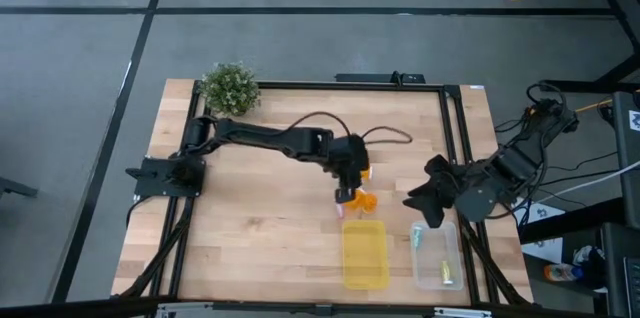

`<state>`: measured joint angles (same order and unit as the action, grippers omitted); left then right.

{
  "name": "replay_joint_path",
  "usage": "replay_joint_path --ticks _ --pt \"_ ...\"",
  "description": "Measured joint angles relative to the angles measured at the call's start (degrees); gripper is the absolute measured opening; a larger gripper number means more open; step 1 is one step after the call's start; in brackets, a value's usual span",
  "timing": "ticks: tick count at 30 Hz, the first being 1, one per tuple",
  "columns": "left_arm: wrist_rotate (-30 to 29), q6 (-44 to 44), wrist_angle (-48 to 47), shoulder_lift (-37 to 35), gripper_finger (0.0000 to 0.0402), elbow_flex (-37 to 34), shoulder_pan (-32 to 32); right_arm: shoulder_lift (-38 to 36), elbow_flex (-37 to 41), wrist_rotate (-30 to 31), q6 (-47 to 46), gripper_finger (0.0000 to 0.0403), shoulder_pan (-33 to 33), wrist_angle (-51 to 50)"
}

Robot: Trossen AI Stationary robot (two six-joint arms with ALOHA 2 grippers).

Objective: Pick and place medicine bottles into bin by pill shape (circle, oval)
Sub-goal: Put the blue tablet bottle into the transparent bin

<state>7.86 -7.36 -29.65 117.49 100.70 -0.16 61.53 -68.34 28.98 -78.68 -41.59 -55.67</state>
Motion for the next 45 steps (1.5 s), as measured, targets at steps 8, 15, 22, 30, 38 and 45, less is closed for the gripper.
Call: replay_joint_path --ticks 8,15,22,30,38,45 --pt "6.7 -7.72 21.59 2.94 0.0059 -0.01 -2.46 -0.38 -0.02 5.18 21.33 0.0182 -0.13 19.6" --pt "6.27 -11.39 32.62 6.0 0.0029 -0.01 -3.85 -1.04 -0.07 2.88 48.92 0.0182 -0.13 44.76" --pt "6.29 -12.4 35.39 6.84 0.0002 -0.04 -4.74 -0.87 -0.09 2.62 51.77 0.0182 -0.13 48.53" --pt "11.51 -14.31 31.17 6.8 0.002 -0.04 -3.7 -1.52 -0.09 2.18 49.58 0.0182 -1.06 46.87" --pt "20.07 -17.39 8.42 3.65 0.0053 -0.06 1.2 -5.12 -0.09 20.72 30.58 0.0182 -5.34 25.91" --pt "10.39 -9.08 -9.46 -7.5 0.0053 -0.08 0.72 -5.61 0.0 24.84 -4.96 0.0182 -5.33 -5.65"
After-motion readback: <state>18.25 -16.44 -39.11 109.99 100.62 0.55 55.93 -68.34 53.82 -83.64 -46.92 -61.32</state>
